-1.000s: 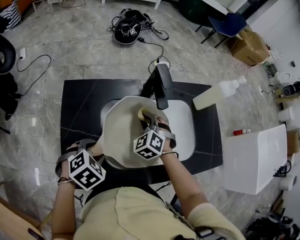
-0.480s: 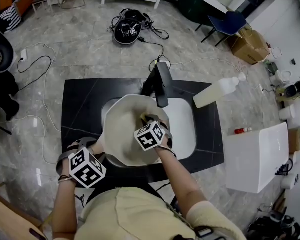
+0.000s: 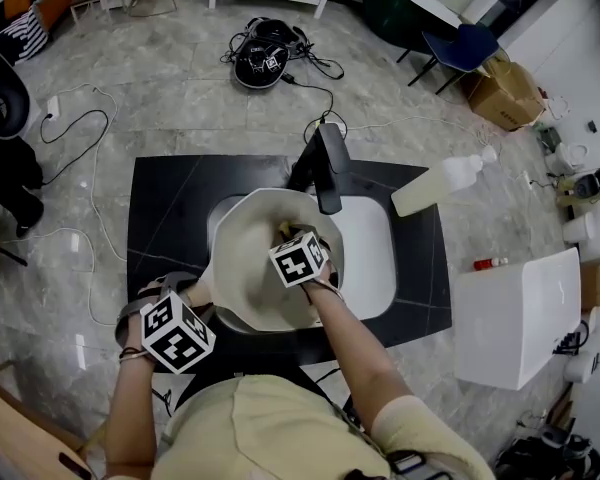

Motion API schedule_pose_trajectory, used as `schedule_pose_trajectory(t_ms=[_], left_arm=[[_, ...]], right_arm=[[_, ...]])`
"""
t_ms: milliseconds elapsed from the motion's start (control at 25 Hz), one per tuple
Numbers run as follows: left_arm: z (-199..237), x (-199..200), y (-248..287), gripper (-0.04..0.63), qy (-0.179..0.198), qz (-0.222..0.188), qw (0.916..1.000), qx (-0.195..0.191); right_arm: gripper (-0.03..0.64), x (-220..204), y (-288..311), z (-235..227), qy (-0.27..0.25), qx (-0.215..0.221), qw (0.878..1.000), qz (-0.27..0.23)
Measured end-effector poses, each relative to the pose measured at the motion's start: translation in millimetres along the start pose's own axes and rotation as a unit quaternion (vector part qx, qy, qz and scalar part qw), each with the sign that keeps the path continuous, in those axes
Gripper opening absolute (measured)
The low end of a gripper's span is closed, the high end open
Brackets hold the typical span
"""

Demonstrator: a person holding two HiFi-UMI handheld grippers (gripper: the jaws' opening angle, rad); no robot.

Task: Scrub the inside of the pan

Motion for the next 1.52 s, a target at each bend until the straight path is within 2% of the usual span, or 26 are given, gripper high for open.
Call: schedule_pose_trajectory(t_ms=[160,440,840,1240,1520], left_arm=[[0,0,0,0.213,0.000,0.000,1.0000,0.000],[-1,0,-1,0.213,0.000,0.001,1.0000,0.002],[0,-1,-1,0.213,0.000,0.001,1.0000,0.000],[0,-1,-1,0.213,-0.002,0.001,1.0000,-0.002],[1,0,-1,0.213,-0.005,0.003,1.0000,-0.005]], right_arm=[[0.072,8,2,5,0.003,0.018,1.000,-0.020],[0.071,24,0,35,-0.029,0.088,0.994,-0.059],[0.071,27,-9,77,-0.100,0.185,0.976,-0.059],[0.071,7,-21,103,-0.150,0.264,0.953,-0.005],[0.069,-10,-32,108,-0.182,0.303,0.933,0.062]])
Point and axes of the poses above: the fingertips, and each gripper's own axes: y forward along the fingers, z to its left, x out of its top, the point moved 10 cm from there along -y, backward along the fingers, and after that the axes turned 5 degrees about y, right-handed, at the moved point
